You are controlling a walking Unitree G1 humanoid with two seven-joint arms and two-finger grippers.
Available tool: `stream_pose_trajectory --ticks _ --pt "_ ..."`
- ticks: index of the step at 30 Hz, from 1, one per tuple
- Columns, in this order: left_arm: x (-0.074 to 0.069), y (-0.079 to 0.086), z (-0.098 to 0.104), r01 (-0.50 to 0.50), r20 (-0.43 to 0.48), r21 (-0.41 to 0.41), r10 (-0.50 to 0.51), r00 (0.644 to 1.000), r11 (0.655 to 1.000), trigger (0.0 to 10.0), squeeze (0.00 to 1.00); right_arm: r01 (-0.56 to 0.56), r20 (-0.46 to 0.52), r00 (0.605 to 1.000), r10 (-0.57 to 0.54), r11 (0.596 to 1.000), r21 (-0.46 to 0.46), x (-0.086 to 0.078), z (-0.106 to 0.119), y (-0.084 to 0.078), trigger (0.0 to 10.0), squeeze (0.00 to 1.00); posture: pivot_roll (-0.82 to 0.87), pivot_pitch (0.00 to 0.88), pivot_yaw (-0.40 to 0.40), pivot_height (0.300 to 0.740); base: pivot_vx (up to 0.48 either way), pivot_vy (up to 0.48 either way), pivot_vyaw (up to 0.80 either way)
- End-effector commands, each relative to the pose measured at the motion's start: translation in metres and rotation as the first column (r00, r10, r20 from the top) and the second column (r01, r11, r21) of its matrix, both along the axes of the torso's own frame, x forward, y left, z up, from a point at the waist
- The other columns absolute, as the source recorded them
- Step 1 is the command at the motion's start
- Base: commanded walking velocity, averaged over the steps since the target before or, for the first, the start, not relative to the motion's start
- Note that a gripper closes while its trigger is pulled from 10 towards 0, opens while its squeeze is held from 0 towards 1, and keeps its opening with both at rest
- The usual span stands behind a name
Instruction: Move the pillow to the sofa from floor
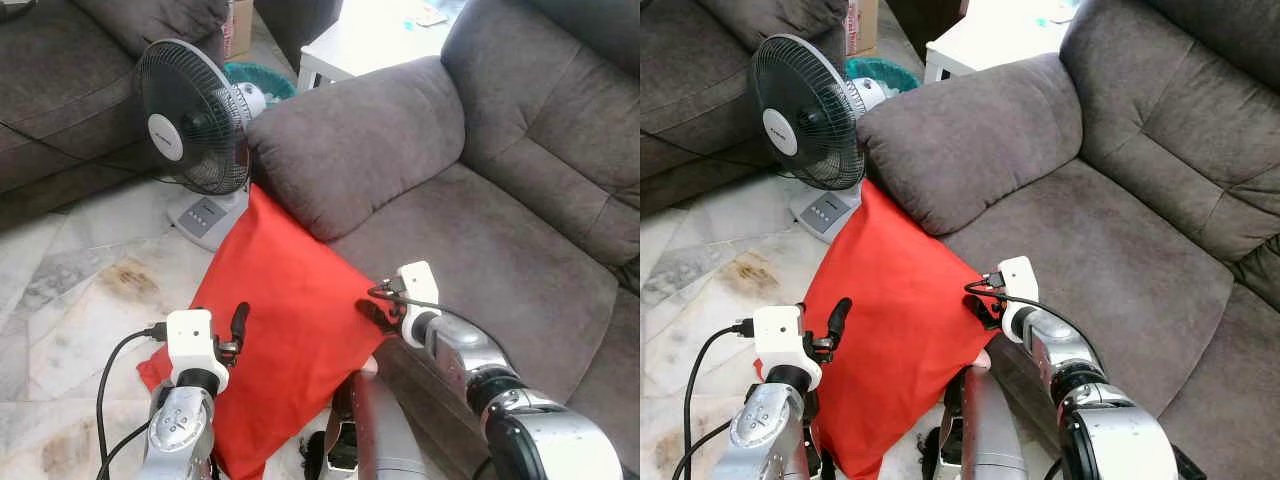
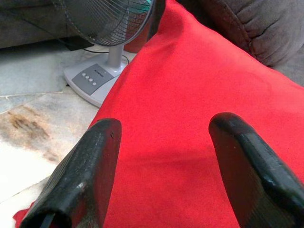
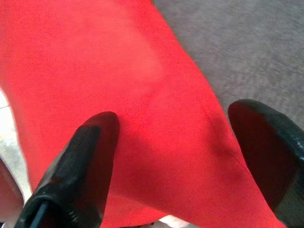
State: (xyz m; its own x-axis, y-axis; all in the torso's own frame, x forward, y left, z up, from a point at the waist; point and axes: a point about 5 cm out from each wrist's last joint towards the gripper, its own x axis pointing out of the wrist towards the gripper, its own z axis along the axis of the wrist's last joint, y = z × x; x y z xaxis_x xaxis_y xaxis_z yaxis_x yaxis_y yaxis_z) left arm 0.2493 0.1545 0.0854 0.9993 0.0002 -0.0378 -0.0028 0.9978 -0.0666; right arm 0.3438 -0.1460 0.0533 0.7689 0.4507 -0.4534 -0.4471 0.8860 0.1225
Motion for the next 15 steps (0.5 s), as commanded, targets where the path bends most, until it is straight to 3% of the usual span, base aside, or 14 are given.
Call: stream_pose_trajectory --ticks 1,6,8,10,13,15 --pt "0.000 -0.008 -0.003 0.032 -0.021 -0.016 -0.033 0.999 0.999 10.0 0.00 -0.019 0.016 1.000 0.019 1.000 -0.015 0.001 0.004 -0.009 10.0 0.00 0.19 0.186 -0.255 0.535 0.000 0.000 0.00" --pt "0.002 -0.009 -0.002 0.040 -0.017 -0.014 -0.040 0.999 0.999 10.0 0.00 -0.066 0.035 0.997 0.066 0.998 -0.002 -0.001 0.004 -0.013 10.0 0.00 0.18 0.183 -0.252 0.535 0.000 0.000 0.00" --pt "0.003 -0.009 -0.002 0.042 -0.016 -0.014 -0.042 0.999 0.999 10.0 0.00 -0.102 0.058 0.993 0.105 0.993 -0.053 -0.003 0.005 -0.019 10.0 0.00 0.18 0.181 -0.248 0.535 0.000 0.000 0.00" --pt "0.004 -0.009 -0.002 0.046 -0.013 -0.010 -0.046 0.999 0.999 10.0 0.00 -0.140 0.114 0.981 0.160 0.977 -0.162 -0.003 0.009 -0.027 10.0 0.00 0.18 0.177 -0.246 0.535 0.000 0.000 0.00" --pt "0.004 -0.009 -0.002 0.047 -0.013 -0.009 -0.047 0.999 0.999 10.0 0.00 -0.140 0.137 0.976 0.169 0.970 -0.200 -0.002 0.012 -0.031 10.0 0.00 0.18 0.175 -0.245 0.535 0.000 0.000 0.00" --pt "0.004 -0.009 -0.003 0.050 -0.013 -0.008 -0.051 0.999 0.999 10.0 0.00 -0.149 0.200 0.954 0.221 0.935 -0.322 0.001 0.020 -0.037 10.0 0.00 0.17 0.171 -0.244 0.535 0.000 0.000 0.00"
